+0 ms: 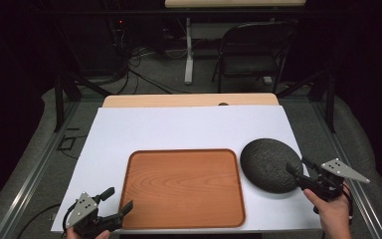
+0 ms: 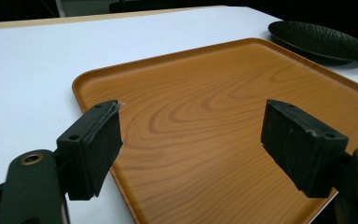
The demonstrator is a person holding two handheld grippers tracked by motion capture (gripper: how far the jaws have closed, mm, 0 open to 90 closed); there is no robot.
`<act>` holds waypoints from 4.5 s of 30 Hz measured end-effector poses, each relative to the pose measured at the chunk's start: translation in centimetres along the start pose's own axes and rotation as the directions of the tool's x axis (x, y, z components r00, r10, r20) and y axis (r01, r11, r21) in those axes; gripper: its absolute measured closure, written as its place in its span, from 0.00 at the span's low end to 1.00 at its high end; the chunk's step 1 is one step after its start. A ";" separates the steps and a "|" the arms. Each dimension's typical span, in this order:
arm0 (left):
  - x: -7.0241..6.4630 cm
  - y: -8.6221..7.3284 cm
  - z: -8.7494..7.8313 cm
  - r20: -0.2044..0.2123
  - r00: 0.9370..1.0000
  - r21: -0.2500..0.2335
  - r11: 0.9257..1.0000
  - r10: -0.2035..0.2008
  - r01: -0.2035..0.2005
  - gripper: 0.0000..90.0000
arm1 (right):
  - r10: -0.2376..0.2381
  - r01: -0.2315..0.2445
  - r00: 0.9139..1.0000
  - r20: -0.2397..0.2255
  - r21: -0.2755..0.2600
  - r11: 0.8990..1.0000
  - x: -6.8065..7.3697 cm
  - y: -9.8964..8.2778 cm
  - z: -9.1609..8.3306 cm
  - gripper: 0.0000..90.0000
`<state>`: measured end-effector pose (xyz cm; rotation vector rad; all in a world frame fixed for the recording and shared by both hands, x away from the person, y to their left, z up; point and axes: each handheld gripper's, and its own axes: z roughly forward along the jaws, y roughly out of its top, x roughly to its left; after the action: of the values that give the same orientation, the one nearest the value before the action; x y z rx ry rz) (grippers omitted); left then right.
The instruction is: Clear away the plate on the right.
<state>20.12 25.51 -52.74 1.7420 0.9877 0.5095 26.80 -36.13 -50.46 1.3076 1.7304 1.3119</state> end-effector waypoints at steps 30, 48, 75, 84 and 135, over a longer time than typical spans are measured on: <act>0.0 0.0 0.0 -0.001 1.000 0.010 1.000 0.004 -0.004 0.23 | 0.079 -0.083 0.996 0.039 0.108 0.991 -3.4 -2.2 -0.1 0.47; 0.0 -0.1 0.0 -0.004 1.000 0.015 1.000 0.001 -0.001 0.23 | 0.311 -0.312 0.950 0.039 0.204 0.928 -5.4 -4.2 1.0 0.52; 0.0 -0.1 0.1 -0.002 1.000 0.018 1.000 0.002 -0.001 0.23 | 0.389 -0.389 0.920 0.047 0.241 0.889 -6.0 -4.9 2.9 0.53; 0.0 -0.1 0.1 -0.002 1.000 0.020 1.000 0.001 -0.001 0.23 | 0.398 -0.398 0.916 0.050 0.239 0.886 -6.1 -4.9 3.6 0.53; 0.1 -0.1 0.2 -0.004 1.000 0.027 1.000 0.000 0.000 0.23 | 0.558 -0.550 0.828 0.051 0.267 0.791 -7.5 -4.5 4.0 0.79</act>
<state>20.29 25.51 -52.90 1.7659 1.0020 0.5017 31.29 -41.90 -56.73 2.0868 1.6465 1.4323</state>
